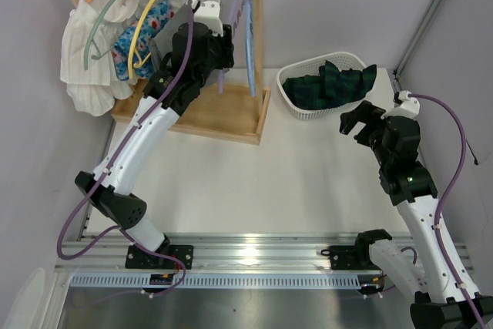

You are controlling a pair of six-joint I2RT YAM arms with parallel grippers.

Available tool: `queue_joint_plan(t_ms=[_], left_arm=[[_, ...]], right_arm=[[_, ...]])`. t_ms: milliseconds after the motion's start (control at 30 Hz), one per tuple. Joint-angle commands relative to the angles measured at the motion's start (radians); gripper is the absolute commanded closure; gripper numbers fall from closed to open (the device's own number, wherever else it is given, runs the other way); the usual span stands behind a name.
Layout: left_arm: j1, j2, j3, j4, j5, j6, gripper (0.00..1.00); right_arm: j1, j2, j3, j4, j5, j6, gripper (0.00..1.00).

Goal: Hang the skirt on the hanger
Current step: Grab the skirt from the pile

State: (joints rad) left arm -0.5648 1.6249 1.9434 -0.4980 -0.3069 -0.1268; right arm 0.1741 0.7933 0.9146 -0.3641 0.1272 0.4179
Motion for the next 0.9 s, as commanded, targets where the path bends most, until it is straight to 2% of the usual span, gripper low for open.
queue_joint_plan(t_ms=[0,33,67,100,433,700,800,867], left_arm=[[-0.006,-0.017,0.051,0.052,-0.075,0.055,0.52],[-0.006,-0.019,0.051,0.059,-0.074,0.056,0.58],[-0.006,-0.019,0.049,0.061,-0.072,0.059,0.69],[-0.006,-0.02,0.052,0.062,-0.072,0.061,0.73],[0.063,-0.014,0.089,0.012,-0.037,0.041,0.81],[0.123,-0.019,0.086,-0.005,-0.043,0.096,0.8],[0.132,-0.029,0.071,-0.005,-0.014,0.11,0.76],[0.131,-0.037,0.06,-0.001,-0.008,0.115,0.71]], right_arm=[[-0.005,0.001,0.001,0.001,0.015,0.005,0.01],[-0.007,0.003,0.001,-0.001,0.017,0.007,0.01],[-0.007,0.004,0.001,-0.001,0.017,0.005,0.01],[-0.007,0.003,0.001,-0.002,0.017,0.005,0.01],[-0.008,-0.019,0.003,-0.015,0.017,0.01,0.01],[-0.01,-0.023,-0.006,-0.012,0.009,0.038,0.01],[-0.01,-0.022,-0.008,-0.012,0.009,0.047,0.01],[-0.008,-0.017,-0.008,-0.01,0.009,0.047,0.01]])
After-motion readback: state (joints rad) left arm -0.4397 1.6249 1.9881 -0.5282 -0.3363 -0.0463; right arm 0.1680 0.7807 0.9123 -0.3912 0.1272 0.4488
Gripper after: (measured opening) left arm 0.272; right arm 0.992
